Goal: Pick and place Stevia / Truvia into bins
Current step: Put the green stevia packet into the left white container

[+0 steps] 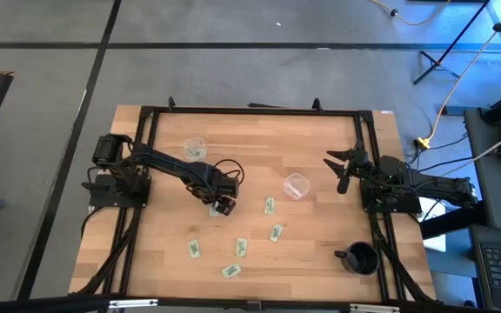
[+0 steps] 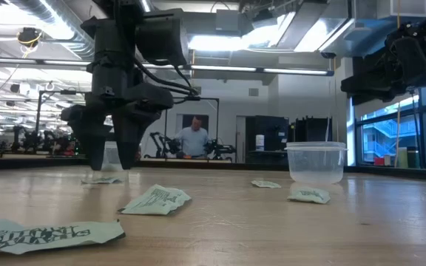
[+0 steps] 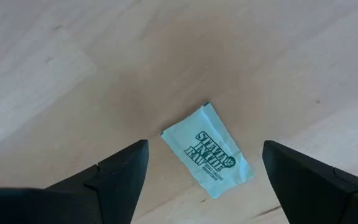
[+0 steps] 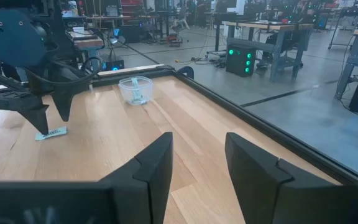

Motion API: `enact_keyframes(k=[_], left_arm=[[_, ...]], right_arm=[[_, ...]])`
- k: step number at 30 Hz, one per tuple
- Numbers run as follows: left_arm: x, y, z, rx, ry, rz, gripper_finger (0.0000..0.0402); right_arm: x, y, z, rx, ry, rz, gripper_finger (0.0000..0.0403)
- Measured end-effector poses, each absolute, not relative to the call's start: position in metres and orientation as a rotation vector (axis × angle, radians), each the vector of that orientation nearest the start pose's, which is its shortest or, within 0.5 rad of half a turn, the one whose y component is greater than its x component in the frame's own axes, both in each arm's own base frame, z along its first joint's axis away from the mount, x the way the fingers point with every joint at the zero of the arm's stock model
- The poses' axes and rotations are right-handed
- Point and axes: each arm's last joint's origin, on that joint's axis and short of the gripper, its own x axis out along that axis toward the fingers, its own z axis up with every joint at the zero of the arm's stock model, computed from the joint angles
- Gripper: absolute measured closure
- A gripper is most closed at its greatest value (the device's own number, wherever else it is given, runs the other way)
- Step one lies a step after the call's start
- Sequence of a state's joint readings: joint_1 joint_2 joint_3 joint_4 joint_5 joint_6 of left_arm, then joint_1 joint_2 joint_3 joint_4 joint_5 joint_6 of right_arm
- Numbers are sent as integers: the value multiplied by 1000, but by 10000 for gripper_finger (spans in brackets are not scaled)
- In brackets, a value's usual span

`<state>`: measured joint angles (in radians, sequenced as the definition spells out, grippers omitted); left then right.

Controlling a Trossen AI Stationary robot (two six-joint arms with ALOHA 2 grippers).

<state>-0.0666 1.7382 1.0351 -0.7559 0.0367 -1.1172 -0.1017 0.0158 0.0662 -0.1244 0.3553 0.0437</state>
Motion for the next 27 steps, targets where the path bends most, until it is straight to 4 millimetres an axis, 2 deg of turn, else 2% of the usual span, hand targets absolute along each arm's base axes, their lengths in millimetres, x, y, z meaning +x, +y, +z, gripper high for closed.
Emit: enact_keyframes(k=[7, 17, 27], left_arm=[[300, -21, 155, -945, 1319, 783, 93], [304, -21, 133, -984, 1429, 787, 95], [303, -18, 132, -996, 1427, 822, 145]], right_arm=[[91, -19, 173, 33, 64, -459, 251], [91, -19, 173, 33, 66, -458, 251], [91, -19, 173, 33, 68, -459, 251]])
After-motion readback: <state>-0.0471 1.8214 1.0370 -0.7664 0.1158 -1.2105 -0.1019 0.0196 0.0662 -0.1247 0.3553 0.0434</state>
